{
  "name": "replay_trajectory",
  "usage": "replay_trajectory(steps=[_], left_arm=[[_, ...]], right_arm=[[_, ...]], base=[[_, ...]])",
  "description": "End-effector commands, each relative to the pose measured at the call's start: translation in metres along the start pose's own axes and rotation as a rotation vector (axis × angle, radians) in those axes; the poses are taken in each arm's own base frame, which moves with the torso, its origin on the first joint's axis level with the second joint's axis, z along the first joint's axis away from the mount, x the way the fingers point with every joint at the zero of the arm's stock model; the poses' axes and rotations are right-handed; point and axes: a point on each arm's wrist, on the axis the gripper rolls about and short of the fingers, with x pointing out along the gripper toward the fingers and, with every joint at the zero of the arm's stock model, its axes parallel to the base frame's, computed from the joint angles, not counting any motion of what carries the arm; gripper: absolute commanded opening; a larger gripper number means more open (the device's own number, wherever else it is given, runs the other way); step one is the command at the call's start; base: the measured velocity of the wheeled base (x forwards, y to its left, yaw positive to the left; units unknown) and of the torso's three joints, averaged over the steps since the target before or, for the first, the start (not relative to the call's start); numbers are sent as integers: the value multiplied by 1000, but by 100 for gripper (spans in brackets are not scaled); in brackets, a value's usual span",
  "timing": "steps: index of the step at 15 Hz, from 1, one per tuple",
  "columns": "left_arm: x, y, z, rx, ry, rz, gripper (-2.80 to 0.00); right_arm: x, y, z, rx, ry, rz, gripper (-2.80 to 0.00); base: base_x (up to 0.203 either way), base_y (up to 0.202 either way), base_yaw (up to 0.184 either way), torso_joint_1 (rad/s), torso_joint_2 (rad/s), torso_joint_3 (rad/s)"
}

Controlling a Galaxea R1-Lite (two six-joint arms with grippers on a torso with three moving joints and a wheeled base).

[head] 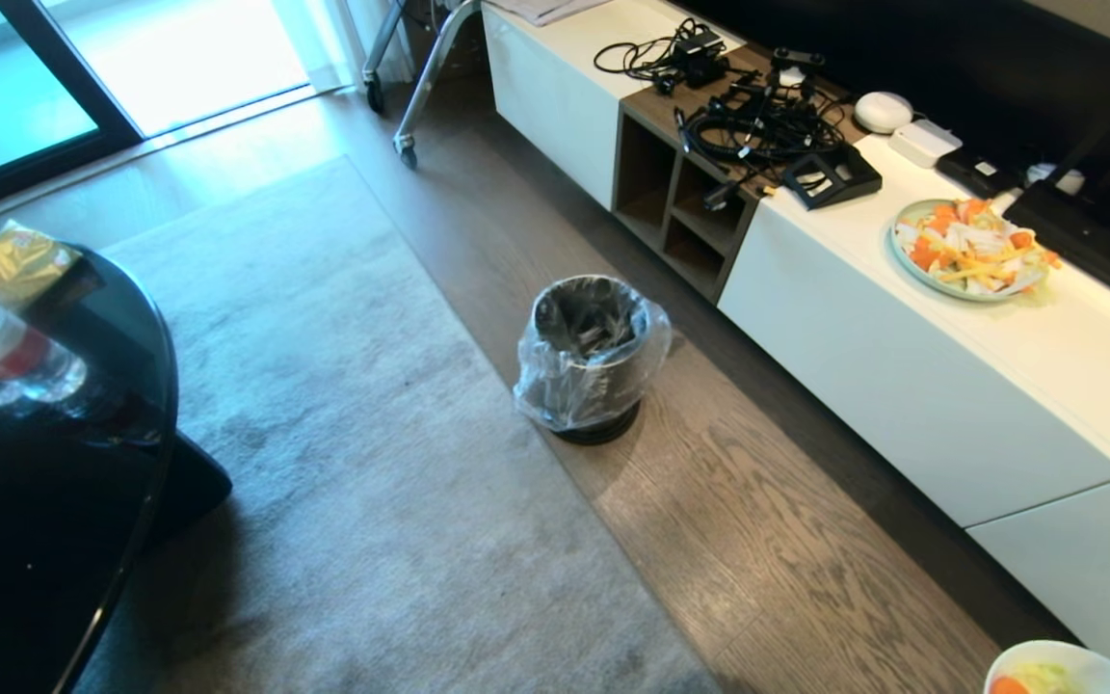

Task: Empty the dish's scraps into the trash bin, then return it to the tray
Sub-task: Move the bowl over the trash can

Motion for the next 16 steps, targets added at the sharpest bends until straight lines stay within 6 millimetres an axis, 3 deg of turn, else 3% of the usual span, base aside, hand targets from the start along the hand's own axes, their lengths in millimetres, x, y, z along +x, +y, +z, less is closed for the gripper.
replay_trajectory(steps=[1,6,16], left_arm=[[0,0,0,-1,0,0,-280],[0,0,0,1,0,0,-280],[0,0,0,-1,0,0,-280]], right_arm=[[0,0,0,4,-1,0,-280],[0,0,1,5,-5,1,-280],[-2,2,3,6,-18,11,-280]], base=[[0,0,0,0,0,0],[23,0,0,-1,1,0],[173,0,3,4,1,2]])
